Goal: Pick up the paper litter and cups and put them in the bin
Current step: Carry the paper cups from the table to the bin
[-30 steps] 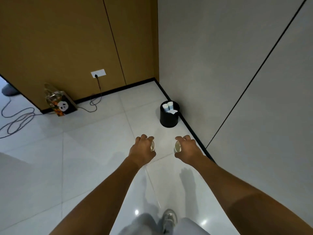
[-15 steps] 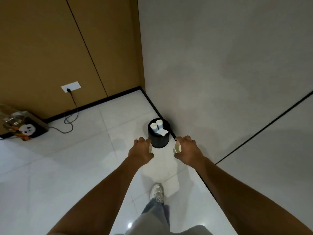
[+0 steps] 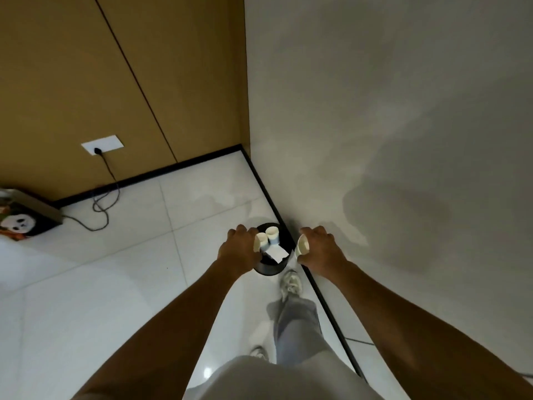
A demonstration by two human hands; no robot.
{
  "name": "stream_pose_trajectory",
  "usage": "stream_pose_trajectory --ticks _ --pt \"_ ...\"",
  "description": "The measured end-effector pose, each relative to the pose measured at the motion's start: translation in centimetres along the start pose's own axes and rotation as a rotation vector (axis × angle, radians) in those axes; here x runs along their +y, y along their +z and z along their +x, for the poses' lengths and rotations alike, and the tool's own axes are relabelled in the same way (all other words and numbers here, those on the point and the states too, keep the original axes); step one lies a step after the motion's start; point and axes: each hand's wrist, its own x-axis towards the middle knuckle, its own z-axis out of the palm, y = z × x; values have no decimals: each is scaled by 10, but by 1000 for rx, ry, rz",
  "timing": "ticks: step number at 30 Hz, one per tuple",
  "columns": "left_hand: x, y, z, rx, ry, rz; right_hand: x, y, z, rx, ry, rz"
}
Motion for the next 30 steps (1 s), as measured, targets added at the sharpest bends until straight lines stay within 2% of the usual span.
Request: stream_pose_trajectory --ticks 10,15,19,30 --pt "-6 -12 138 5 -258 -154 -13 -37 185 -186 -137 -122" --pt "-16 2 190 9 -329 -235 -14 -24 252 -232 -181 -161" --pt "-36 36 235 7 -372 -280 -8 11 312 -285 -195 -203" --pt "-90 166 383 -38 -339 -281 43 140 455 -343 -111 -216"
